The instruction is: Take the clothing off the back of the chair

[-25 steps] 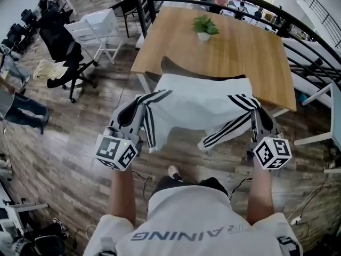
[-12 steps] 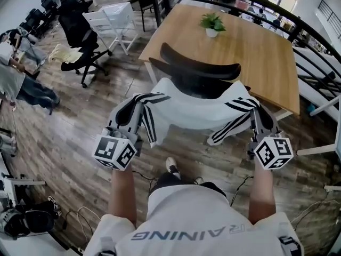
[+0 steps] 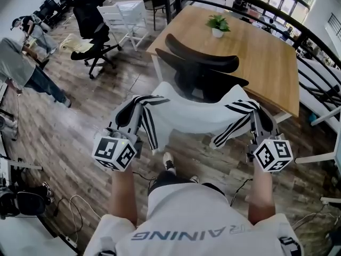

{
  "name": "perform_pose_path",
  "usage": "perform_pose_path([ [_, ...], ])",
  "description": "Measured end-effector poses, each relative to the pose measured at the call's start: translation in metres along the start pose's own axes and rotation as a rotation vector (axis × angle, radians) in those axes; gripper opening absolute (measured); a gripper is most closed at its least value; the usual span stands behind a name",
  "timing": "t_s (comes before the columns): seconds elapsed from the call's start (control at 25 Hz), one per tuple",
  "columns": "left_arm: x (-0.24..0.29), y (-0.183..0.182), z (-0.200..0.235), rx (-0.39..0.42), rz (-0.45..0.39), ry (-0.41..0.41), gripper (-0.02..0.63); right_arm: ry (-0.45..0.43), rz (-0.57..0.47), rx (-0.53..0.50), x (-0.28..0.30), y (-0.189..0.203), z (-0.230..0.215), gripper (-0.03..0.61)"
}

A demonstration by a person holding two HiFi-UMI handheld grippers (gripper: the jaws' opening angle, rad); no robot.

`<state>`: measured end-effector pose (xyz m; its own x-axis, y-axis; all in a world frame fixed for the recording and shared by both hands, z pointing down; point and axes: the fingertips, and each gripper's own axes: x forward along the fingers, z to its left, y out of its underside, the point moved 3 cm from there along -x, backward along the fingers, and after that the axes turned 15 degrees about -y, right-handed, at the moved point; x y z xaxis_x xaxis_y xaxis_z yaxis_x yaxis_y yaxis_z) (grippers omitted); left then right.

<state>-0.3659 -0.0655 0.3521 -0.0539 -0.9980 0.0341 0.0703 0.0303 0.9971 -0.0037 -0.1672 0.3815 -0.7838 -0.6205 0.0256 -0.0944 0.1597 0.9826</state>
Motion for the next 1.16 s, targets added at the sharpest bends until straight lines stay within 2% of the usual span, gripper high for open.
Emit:
perform_pose_path([
  [0.32, -0.035, -0.001, -0.010, -0.008, -0.009, -0.018, 0.046, -0.027, 0.007, -0.019, -0.027, 0.002, 0.019, 0.040],
  [1.16, -0.031, 0.002, -0.019, 0.001, -0.020, 0.007, 0.046, -0.010, 0.001, -0.034, -0.038, 0.002, 0.014, 0.040],
])
